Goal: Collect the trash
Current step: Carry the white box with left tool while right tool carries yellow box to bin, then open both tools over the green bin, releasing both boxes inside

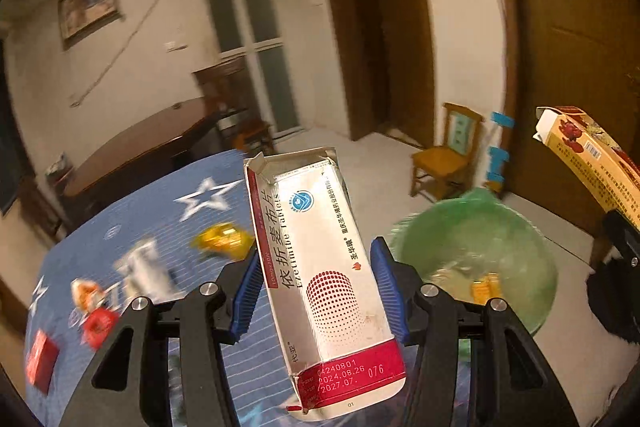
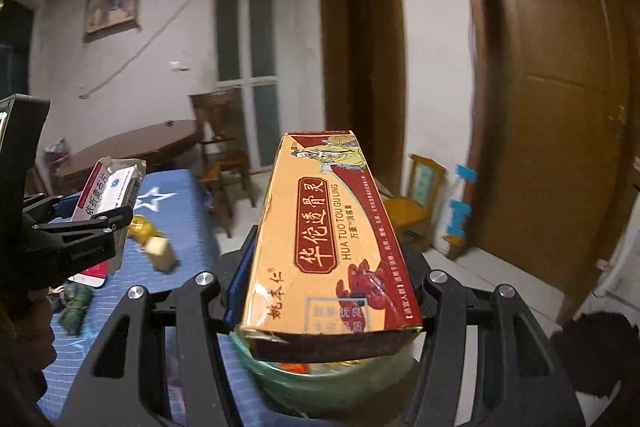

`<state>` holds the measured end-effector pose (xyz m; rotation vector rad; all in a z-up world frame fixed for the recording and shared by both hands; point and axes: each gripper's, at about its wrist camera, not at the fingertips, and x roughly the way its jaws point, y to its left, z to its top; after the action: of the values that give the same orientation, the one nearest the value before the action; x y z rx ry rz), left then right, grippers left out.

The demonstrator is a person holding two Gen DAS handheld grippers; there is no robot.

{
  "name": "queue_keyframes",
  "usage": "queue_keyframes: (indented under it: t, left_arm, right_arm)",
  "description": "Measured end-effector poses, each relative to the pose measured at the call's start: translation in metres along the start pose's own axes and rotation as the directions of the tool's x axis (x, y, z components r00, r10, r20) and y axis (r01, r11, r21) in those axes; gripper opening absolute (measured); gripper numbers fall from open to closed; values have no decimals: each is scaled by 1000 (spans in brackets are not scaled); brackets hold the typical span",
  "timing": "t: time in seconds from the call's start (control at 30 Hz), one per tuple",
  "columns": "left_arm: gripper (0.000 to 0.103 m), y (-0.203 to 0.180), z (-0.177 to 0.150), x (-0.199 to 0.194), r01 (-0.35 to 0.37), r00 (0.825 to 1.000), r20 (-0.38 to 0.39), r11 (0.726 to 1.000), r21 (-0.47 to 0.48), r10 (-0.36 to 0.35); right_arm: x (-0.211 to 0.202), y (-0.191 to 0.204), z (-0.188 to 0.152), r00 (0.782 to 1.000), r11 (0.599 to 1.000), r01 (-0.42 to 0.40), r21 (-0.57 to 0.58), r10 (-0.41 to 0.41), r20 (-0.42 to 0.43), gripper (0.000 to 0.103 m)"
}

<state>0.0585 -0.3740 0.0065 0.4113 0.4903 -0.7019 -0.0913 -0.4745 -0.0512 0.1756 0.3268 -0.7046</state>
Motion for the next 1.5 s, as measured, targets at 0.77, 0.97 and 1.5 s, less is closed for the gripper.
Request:
queue_keyframes:
  t: [0.77, 0.97, 1.5]
  left_arm:
    - [56, -98, 12, 119, 345, 932, -197, 910, 230, -303]
    - [56, -91, 2, 128, 370, 921, -227, 896, 246, -317]
    - [56, -80, -9, 140, 364, 919, -252, 900, 239, -305]
  right_arm:
    - [66, -40, 1, 944, 985, 168, 26, -153, -294, 55]
    - [74, -40, -1, 934, 988, 156, 22, -140, -327, 55]
    - [86, -32, 3, 925, 994, 109, 22, -94, -367, 55]
